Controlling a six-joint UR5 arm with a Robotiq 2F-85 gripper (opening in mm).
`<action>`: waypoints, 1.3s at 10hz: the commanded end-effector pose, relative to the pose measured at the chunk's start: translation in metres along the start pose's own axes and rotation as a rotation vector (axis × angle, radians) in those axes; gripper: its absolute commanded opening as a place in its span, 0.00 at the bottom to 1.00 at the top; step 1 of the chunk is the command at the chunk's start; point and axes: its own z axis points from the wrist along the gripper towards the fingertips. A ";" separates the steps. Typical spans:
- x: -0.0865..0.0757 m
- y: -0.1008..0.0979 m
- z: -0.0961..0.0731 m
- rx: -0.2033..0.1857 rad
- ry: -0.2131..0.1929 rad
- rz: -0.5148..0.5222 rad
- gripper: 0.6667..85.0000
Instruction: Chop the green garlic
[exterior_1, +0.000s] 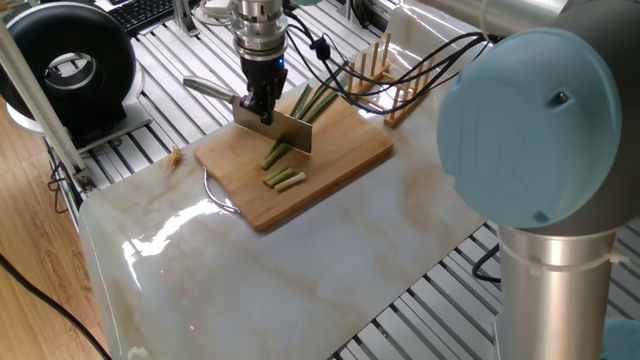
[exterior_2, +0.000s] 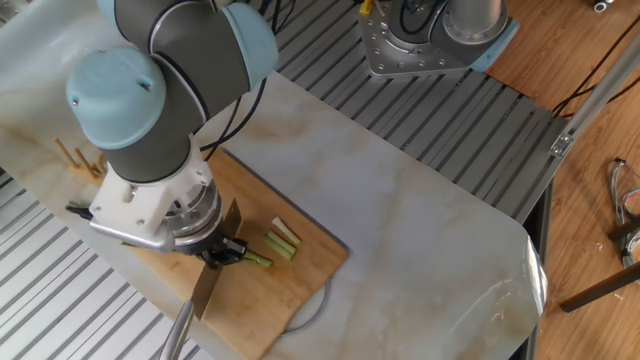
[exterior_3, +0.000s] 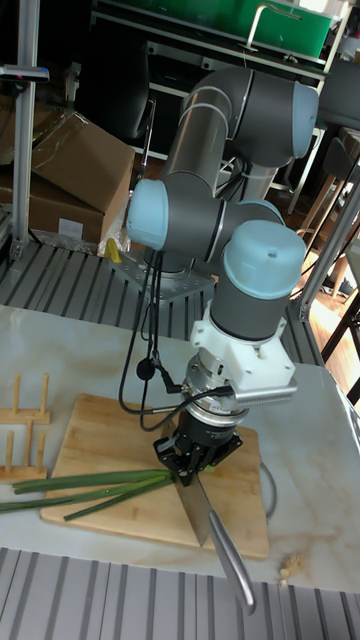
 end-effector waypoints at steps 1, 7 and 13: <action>0.008 -0.001 -0.015 -0.025 0.003 0.007 0.01; 0.002 0.005 0.006 -0.032 -0.045 0.028 0.01; -0.014 0.009 -0.023 -0.076 -0.053 0.018 0.01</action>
